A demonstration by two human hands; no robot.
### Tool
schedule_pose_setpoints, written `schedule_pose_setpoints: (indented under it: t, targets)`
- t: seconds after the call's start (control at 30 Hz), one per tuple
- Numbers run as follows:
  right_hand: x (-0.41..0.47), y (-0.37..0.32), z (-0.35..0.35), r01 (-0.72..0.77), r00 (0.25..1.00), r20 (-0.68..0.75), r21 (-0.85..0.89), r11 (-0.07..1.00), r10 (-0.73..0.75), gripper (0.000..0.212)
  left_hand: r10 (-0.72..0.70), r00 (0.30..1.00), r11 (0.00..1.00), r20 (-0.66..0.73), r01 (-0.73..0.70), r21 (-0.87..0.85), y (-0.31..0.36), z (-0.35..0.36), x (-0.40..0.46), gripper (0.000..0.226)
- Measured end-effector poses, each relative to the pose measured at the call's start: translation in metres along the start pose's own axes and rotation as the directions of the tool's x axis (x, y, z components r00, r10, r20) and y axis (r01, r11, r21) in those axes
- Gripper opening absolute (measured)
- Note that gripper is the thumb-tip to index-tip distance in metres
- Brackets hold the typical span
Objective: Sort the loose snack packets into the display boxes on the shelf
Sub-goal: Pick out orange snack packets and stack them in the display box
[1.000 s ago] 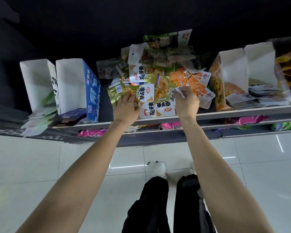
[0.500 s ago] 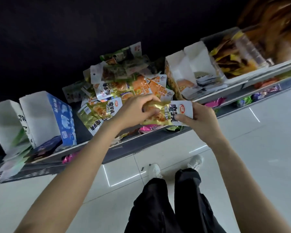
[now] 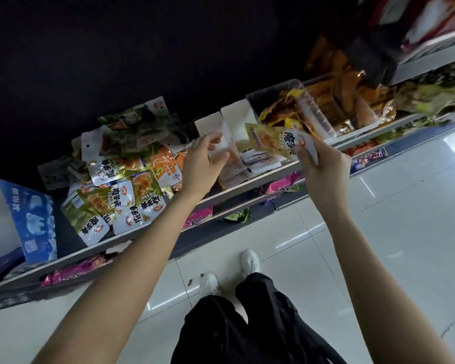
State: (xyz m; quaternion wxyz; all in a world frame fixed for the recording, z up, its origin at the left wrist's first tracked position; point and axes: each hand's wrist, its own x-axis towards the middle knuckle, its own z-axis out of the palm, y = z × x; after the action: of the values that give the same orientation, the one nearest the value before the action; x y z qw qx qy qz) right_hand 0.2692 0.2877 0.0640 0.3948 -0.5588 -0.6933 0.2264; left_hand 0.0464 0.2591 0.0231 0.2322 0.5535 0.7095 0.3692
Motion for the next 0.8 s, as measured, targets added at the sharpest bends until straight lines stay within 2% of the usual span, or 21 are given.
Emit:
schedule_pose_setpoints:
  t: [0.07, 0.2, 0.3, 0.43, 0.47, 0.53, 0.6, 0.67, 0.73, 0.8]
  targets:
    - [0.019, -0.002, 0.01, 0.197, 0.98, -0.003, -0.104, 0.975, -0.199, 0.019, -0.128, 0.992, 0.992, 0.016, 0.128, 0.024, -0.005, 0.019, 0.009, 0.043]
    - [0.051, 0.013, 0.051, 0.523, 0.851, 0.222, -0.296, 0.799, -0.475, 0.025, -0.326, 0.933, 0.933, 0.152, 0.344, -0.109, 0.001, 0.044, 0.025, 0.053]
    - [0.065, 0.019, 0.072, 0.666, 0.737, 0.463, -0.372, 0.646, -0.492, 0.045, -0.397, 0.9, 0.877, 0.181, 0.43, -0.215, 0.009, 0.051, 0.032, 0.053]
    - [0.068, 0.033, 0.084, 0.806, 0.577, 0.699, -0.405, 0.431, -0.423, 0.033, -0.363, 0.905, 0.882, 0.223, 0.411, -0.232, 0.016, 0.053, 0.033, 0.055]
    - [0.067, 0.036, 0.085, 0.821, 0.558, 0.721, -0.405, 0.403, -0.411, 0.038, -0.356, 0.904, 0.893, 0.238, 0.404, -0.199, 0.014, 0.053, 0.033, 0.057]
    - [0.067, 0.041, 0.085, 0.827, 0.54, 0.741, -0.38, 0.413, -0.399, 0.044, -0.356, 0.901, 0.913, 0.248, 0.392, -0.116, 0.011, 0.054, 0.033, 0.063]
    - [0.065, 0.045, 0.084, 0.833, 0.525, 0.739, -0.344, 0.434, -0.422, 0.027, -0.355, 0.9, 0.927, 0.254, 0.374, -0.031, 0.009, 0.054, 0.032, 0.066]
    - [0.066, 0.046, 0.082, 0.83, 0.526, 0.728, -0.326, 0.453, -0.439, 0.02, -0.343, 0.902, 0.937, 0.262, 0.347, 0.035, 0.009, 0.053, 0.032, 0.066]
    - [0.066, 0.043, 0.08, 0.802, 0.56, 0.693, -0.318, 0.505, -0.454, 0.019, -0.313, 0.919, 0.949, 0.24, 0.297, 0.104, 0.012, 0.049, 0.029, 0.06]
    - [0.064, 0.034, 0.076, 0.754, 0.614, 0.617, -0.275, 0.596, -0.493, 0.025, -0.245, 0.96, 0.965, 0.136, 0.228, 0.129, 0.011, 0.04, 0.021, 0.048]
